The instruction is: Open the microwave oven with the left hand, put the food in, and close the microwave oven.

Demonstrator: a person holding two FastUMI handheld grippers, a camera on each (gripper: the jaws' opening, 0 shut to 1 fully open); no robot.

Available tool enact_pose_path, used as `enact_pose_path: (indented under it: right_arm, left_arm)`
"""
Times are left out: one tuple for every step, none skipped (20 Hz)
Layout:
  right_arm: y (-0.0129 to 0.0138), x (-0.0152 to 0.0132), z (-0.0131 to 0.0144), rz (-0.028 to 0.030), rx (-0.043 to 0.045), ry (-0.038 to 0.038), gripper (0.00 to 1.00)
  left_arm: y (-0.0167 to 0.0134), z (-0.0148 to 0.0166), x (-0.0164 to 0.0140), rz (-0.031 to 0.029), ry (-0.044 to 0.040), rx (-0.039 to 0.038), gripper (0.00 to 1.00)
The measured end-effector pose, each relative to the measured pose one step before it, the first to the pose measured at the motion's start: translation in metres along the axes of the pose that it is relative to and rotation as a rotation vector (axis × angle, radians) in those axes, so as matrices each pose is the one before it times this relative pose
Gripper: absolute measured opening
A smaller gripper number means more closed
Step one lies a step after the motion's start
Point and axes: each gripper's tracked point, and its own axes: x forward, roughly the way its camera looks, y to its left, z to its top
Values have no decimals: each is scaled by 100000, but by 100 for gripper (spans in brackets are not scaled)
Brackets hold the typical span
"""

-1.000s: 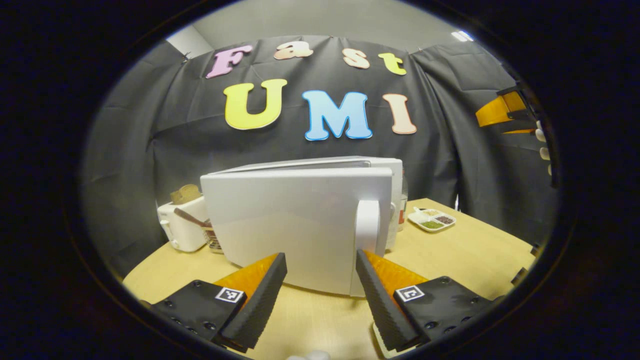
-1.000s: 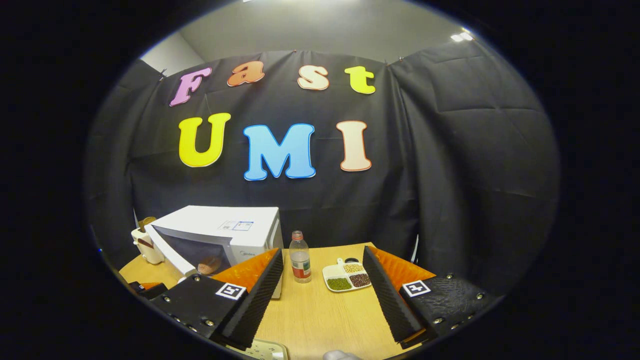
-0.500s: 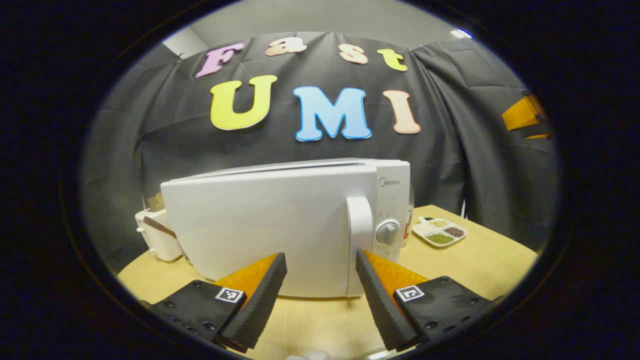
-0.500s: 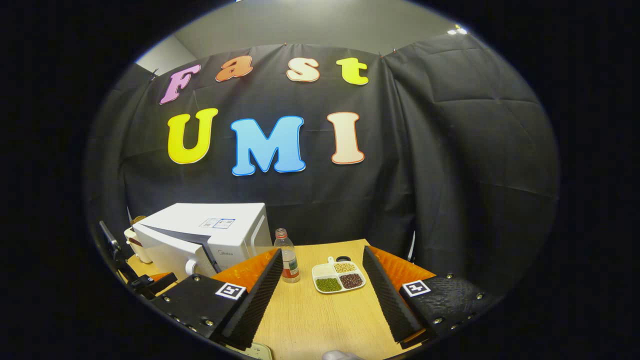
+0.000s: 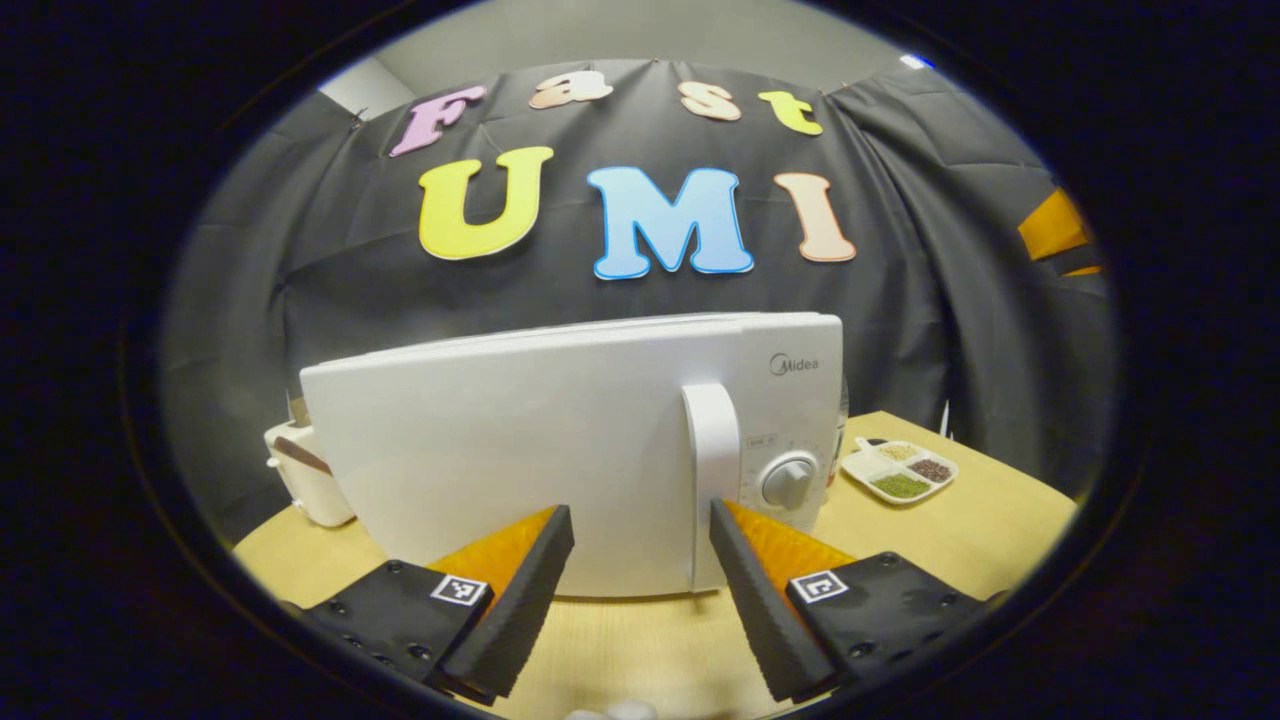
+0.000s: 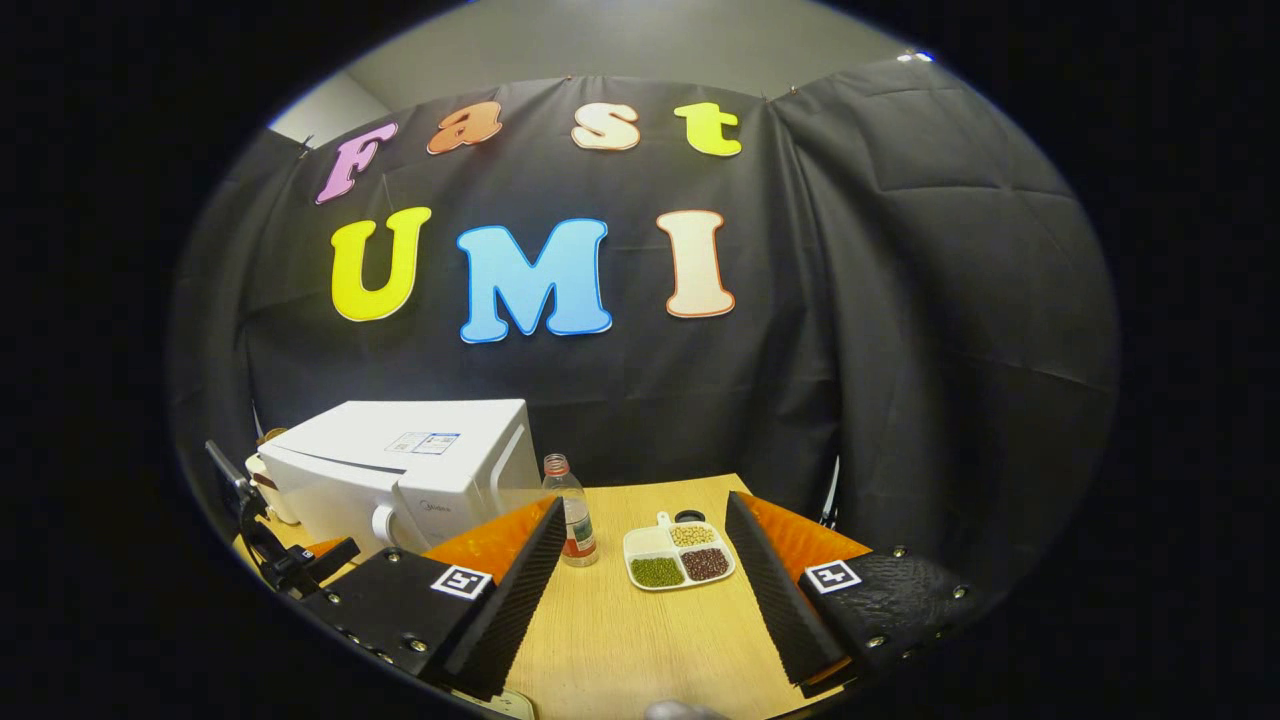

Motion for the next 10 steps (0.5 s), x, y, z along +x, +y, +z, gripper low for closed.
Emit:
enact_pose_path:
  right_arm:
    - [-14, 58, -1, 313, -144, 133, 98]
    - [28, 149, 12, 461, -443, 29, 98]
    - [82, 60, 91, 418, -408, 136, 98]
    - [209, 32, 36, 815, -245, -159, 98]
    - [89, 37, -72, 385, -628, 84, 98]
    - [206, -6, -212, 699, -394, 559, 98]
    - [358, 0, -48, 1180, 0, 393, 98]
    - [160, -91, 115, 754, -117, -205, 98]
    - [26, -90, 190, 249, -235, -412, 98]
    - [259, -185, 117, 867, 547, -96, 98]
  left_arm:
    - [-66, 168, 286, 174, -538, 709, 94]
    - [369, 416, 495, 2392, -1135, 2683, 94]
    - [-183, -828, 597, -2662, 4672, -885, 95]
    - [-224, -122, -95, 1475, -306, -4675, 94]
    - [-48, -226, -276, -331, 1532, -1897, 92]
    - [-137, -837, -313, 722, 2611, 1670, 93]
    - [-126, -451, -493, -148, 1992, 2402, 98]
    - [30, 488, -722, -323, -1346, 1371, 96]
    - [178, 918, -850, -82, -1793, 927, 99]
    - [375, 1419, -860, 192, -2179, 1445, 96]
